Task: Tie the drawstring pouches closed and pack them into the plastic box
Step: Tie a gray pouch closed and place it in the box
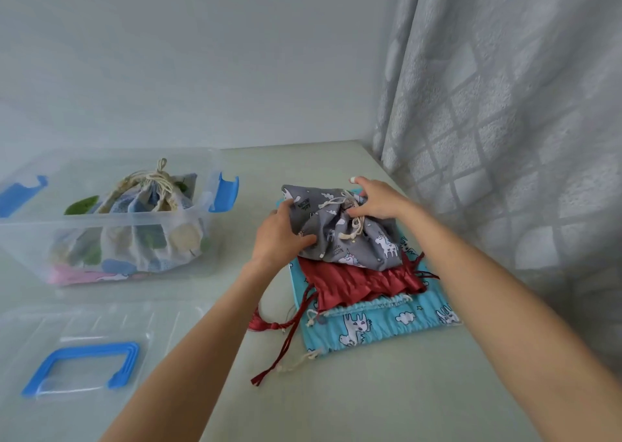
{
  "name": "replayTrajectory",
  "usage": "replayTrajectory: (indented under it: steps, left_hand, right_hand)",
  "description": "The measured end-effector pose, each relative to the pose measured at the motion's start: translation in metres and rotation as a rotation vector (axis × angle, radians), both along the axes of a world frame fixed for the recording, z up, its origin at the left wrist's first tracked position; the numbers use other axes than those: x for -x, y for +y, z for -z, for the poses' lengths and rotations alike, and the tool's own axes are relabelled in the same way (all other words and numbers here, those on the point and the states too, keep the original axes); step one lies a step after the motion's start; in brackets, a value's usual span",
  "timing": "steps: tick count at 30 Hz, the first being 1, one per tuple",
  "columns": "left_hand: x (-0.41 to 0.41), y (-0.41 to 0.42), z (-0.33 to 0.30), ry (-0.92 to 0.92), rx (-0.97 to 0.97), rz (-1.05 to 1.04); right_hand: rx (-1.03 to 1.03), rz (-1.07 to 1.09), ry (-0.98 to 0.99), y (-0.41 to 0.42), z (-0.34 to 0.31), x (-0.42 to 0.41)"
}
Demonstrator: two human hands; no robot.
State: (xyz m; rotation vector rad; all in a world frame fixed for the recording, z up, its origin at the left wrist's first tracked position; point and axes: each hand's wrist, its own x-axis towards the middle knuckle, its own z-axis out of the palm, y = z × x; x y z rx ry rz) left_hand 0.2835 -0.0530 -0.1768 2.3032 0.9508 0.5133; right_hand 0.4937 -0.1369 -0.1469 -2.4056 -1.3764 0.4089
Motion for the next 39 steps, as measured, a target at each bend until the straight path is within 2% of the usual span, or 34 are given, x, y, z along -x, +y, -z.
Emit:
replayTrajectory:
  steps: [3,8,11,18,22,28,32,35,37,39]
  left_hand:
    - [0.000,-0.002,-0.001,-0.090,-0.041,-0.012]
    - [0.007,-0.011,-0.008,-0.271,-0.096,0.020]
    - [0.017,-0.022,-0.022,-0.384,-0.124,0.060]
    - [0.083,-0.028,-0.063,-0.570,-0.210,0.067]
    - [0.134,-0.006,-0.090,-0.609,-0.302,-0.036]
    - [0.188,0.054,-0.126,-0.666,-0.423,-0.171]
    - [0.214,0.101,-0.137,-0.594,-0.472,-0.234]
    - [0.231,0.129,-0.133,-0.469,-0.375,-0.304]
    - [0.244,0.138,-0.127,-0.333,-0.279,-0.340]
    - [0.259,0.147,-0.119,-0.162,-0.276,-0.356]
  right_hand:
    - [0.032,0.034,-0.072,-0.003,0.000,-0.001]
    - [-0.067,0.044,-0.193,-0.025,-0.006,0.008]
    - [-0.148,0.024,-0.108,-0.047,-0.018,0.021]
    - [-0.341,-0.170,-0.089,-0.073,-0.077,0.073]
    - [-0.494,-0.241,-0.109,-0.044,-0.110,0.120]
    - [-0.745,-0.339,-0.286,0.041,-0.151,0.183]
    - [-0.844,-0.370,-0.384,0.104,-0.165,0.208]
    - [-0.785,-0.410,-0.383,0.147,-0.153,0.222]
    - [-0.701,-0.431,-0.290,0.164,-0.139,0.226]
    - [-0.584,-0.461,-0.158,0.176,-0.123,0.228]
